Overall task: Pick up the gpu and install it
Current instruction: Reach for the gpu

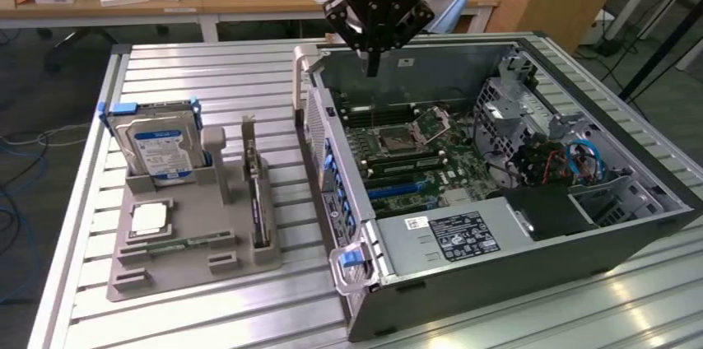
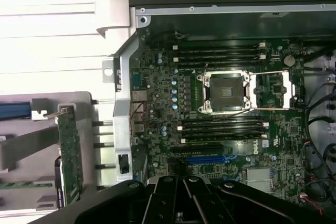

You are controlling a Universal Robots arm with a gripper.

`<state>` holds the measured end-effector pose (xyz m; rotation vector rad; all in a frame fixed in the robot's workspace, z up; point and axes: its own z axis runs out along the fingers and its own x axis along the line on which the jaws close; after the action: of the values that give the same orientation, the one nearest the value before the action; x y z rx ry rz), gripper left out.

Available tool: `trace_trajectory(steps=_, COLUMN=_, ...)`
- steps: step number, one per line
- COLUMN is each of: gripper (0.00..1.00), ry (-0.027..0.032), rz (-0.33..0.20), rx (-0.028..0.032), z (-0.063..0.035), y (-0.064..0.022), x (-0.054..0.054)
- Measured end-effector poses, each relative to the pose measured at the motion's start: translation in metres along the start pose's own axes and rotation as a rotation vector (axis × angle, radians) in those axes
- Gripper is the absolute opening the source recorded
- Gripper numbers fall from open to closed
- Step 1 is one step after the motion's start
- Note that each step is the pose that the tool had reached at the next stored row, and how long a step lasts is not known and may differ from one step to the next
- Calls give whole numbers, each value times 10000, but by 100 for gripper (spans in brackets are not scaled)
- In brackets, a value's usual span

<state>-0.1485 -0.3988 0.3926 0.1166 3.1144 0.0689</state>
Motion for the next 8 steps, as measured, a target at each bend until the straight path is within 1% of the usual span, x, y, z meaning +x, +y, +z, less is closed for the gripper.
trace_trajectory(steps=8, gripper=11, ry=6, rz=1, rx=1, z=0, y=-9, x=124)
